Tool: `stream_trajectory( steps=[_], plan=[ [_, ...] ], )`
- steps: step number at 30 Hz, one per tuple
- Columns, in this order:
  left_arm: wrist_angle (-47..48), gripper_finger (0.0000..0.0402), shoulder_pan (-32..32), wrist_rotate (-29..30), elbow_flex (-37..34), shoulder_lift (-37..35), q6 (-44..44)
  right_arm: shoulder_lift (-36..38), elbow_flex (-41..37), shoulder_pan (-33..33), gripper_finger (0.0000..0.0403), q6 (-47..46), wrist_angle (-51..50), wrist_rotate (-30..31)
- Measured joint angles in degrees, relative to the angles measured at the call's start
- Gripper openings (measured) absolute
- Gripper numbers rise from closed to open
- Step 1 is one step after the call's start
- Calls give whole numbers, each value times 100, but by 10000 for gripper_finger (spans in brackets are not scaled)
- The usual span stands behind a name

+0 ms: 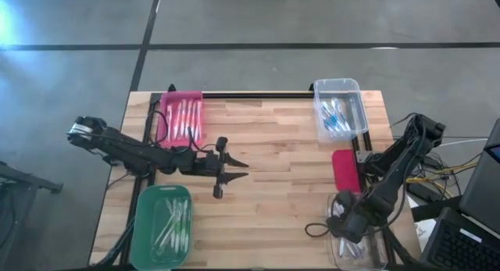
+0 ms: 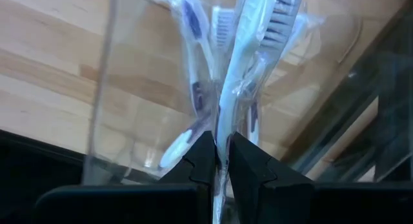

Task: Pick & Place Toothbrushes
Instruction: Put the violet toothbrush into the bottom transparent bin, then put the orange toothbrush into the pink bin

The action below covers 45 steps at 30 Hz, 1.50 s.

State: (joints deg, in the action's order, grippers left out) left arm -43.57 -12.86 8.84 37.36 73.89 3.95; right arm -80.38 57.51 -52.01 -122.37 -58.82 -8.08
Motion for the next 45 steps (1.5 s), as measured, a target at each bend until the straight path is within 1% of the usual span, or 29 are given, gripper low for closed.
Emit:
stream_trajectory(
  steps=[6,17,27,33,35,37,41,43,45],
  plan=[
    [0,110,-1,0,-2,0,-4,-2,-341,0,37,-4,447,-100],
    [-4,110,-2,0,-3,0,-11,-13,-409,0,88,-6,436,-100],
    [-7,110,-2,0,-11,0,-11,221,-29,4,127,-5,303,-97],
    [-9,110,-2,0,-11,0,-11,328,455,47,137,-67,-372,-33],
    [-9,110,-2,0,-11,0,-11,338,661,88,135,-62,-607,219],
    [-9,110,-2,0,-11,0,-11,346,876,153,130,39,-753,617],
    [-9,110,0,0,-11,0,26,354,1237,393,113,548,-827,1380],
    [-9,110,0,0,-11,0,28,356,1361,573,103,931,-834,1550],
    [-9,110,0,0,-11,0,30,356,1442,781,94,1313,-842,1581]
  ],
)
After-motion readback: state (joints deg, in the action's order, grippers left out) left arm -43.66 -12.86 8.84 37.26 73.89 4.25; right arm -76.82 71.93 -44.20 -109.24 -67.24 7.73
